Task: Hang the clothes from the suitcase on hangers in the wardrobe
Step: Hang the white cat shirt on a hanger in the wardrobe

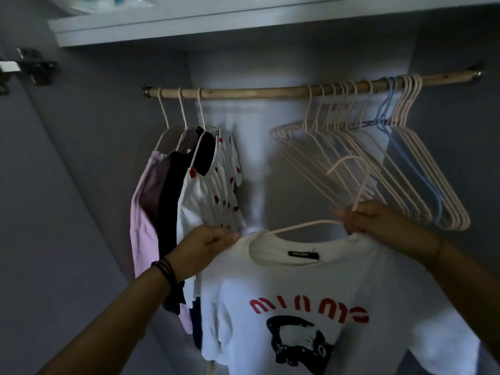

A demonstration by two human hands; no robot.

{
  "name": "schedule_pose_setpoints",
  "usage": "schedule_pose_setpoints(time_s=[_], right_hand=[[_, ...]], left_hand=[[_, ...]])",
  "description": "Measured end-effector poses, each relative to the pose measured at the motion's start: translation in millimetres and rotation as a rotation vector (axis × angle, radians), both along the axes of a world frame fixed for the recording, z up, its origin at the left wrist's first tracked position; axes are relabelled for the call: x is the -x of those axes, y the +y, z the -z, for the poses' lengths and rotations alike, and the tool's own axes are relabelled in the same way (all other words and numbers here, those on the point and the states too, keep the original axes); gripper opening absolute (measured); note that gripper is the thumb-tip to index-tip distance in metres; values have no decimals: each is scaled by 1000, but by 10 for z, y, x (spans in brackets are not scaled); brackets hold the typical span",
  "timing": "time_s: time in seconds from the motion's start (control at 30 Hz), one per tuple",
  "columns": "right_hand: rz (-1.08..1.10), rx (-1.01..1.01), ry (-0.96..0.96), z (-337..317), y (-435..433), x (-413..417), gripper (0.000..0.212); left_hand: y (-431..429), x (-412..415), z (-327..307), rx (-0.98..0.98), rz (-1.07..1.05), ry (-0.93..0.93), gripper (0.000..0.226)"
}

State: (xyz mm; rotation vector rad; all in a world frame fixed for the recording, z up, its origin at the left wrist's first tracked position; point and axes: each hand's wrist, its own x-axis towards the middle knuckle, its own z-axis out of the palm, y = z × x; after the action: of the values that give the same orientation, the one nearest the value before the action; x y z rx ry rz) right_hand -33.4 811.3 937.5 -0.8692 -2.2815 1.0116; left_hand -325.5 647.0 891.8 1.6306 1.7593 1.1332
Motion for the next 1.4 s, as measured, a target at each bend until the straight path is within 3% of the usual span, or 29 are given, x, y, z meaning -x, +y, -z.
schedule_pose_setpoints(time_s=[0.1, 0.2, 0.3, 0.43, 0.53, 0.6, 0.87, 0.97, 1.13, 1.33, 1.4], right_hand=[[13, -19, 10, -14, 26, -129, 74], [51, 19, 72, -55, 18, -218, 68], [78, 1, 65, -122, 8, -291, 44], [52, -16, -45, -132, 18, -388, 58], [53, -48, -141, -107, 2, -339, 76], [22, -54, -129, -81, -7, -276, 82], [-100, -20, 49, -43, -150, 12, 44], [-175, -68, 66, -69, -198, 50, 36], [-187, -120, 49, 47, -17, -155, 23], [-29, -207, 144, 382, 98, -179, 62], [27, -216, 213, 426, 119, -180, 37]], left_hand=[[-62, -11, -6, 70, 70, -82, 26], [-80, 13, 67, 97, 39, -132, 29], [-100, 57, 106, 78, -36, -138, 45], [-102, 57, 38, -68, -116, -255, 4], [-82, -49, -33, -99, -102, -371, 20], [-53, -164, -39, -88, -58, -306, 20], [-66, -435, -20, -148, -15, 45, 13], [-113, -408, -83, -214, -36, 47, 23], [-264, -82, -165, -244, -151, 8, 13], [-365, 136, -227, -222, -172, -24, 17], [-390, 203, -213, -243, -211, -13, 21]])
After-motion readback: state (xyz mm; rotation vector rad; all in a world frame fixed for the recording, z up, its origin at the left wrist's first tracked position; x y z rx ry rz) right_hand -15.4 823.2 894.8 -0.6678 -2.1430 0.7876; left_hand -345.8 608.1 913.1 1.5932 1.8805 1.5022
